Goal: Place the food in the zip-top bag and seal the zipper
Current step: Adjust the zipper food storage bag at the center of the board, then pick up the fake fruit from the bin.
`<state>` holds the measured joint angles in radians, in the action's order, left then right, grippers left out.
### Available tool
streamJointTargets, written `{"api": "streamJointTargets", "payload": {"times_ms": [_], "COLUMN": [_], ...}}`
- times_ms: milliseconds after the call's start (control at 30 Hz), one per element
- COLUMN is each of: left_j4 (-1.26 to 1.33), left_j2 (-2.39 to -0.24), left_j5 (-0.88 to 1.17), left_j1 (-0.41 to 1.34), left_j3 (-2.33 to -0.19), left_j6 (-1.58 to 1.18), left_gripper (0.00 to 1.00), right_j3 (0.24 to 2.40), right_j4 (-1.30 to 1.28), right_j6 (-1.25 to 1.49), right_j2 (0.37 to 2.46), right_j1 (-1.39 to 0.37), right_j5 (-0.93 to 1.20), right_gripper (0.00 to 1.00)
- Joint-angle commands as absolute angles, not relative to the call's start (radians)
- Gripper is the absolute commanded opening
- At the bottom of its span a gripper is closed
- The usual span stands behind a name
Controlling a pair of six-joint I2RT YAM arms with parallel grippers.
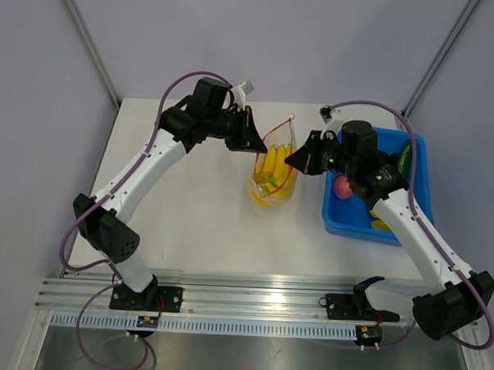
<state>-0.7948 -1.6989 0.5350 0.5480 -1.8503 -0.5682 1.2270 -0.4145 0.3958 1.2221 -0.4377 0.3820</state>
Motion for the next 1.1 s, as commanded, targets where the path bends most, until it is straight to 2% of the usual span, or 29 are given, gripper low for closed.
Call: {"api": "streamJointTargets", "payload": {"times_ms": [0, 100, 333, 467, 500, 600, 700, 767, 800, 933, 1033, 1067], "left_j4": [-0.709, -0.721, -0.804, -0.79, -0.784, -0.747, -0.71, -0.71, -0.709, -0.69, -0.681, -0.68], "left_j2": [-1.736, -1.799, -1.767, -1.75, -1.749, -1.747, -1.75, -1.753, -1.756, -1.758, -1.761, -1.761], "left_j5": [0.526, 0.555, 0.549, 0.551, 0.549, 0.563, 0.569, 0.565, 0.565, 0.575, 0.591, 0.592], "left_j1": [0.555, 0.56, 0.583, 0.583, 0.583, 0.583, 0.583, 0.583, 0.584, 0.583, 0.583, 0.583], "left_j3": [-1.685, -1.65, -1.931, -1.941, -1.91, -1.852, -1.793, -1.775, -1.769, -1.743, -1.736, -1.735], "left_j6": [-0.577, -0.577, -0.557, -0.568, -0.572, -0.586, -0.588, -0.584, -0.581, -0.581, -0.583, -0.583], "left_gripper": [0.0, 0.0, 0.0, 0.0, 0.0, 0.0, 0.0, 0.0, 0.0, 0.0, 0.0, 0.0], "right_j3": [1.12, 1.092, 1.193, 1.226, 1.227, 1.238, 1.238, 1.241, 1.25, 1.232, 1.213, 1.2], "right_j4": [-0.379, -0.414, -0.397, -0.431, -0.46, -0.514, -0.534, -0.56, -0.572, -0.626, -0.744, -0.764], "right_j6": [0.377, 0.383, 0.416, 0.391, 0.384, 0.357, 0.347, 0.325, 0.319, 0.319, 0.336, 0.348], "right_j2": [1.261, 1.324, 1.253, 1.253, 1.258, 1.27, 1.214, 1.146, 1.122, 1.023, 1.086, 1.104], "right_j1": [-0.442, -0.442, -0.446, -0.445, -0.445, -0.446, -0.446, -0.445, -0.446, -0.439, -0.385, -0.306], "right_j5": [0.351, 0.351, 0.377, 0.335, 0.324, 0.31, 0.232, 0.126, 0.074, -0.27, -0.374, -0.355], "right_gripper": [0.0, 0.0, 0.0, 0.0, 0.1, 0.53, 0.82, 0.91, 0.98, 0.99, 0.99, 1.0]}}
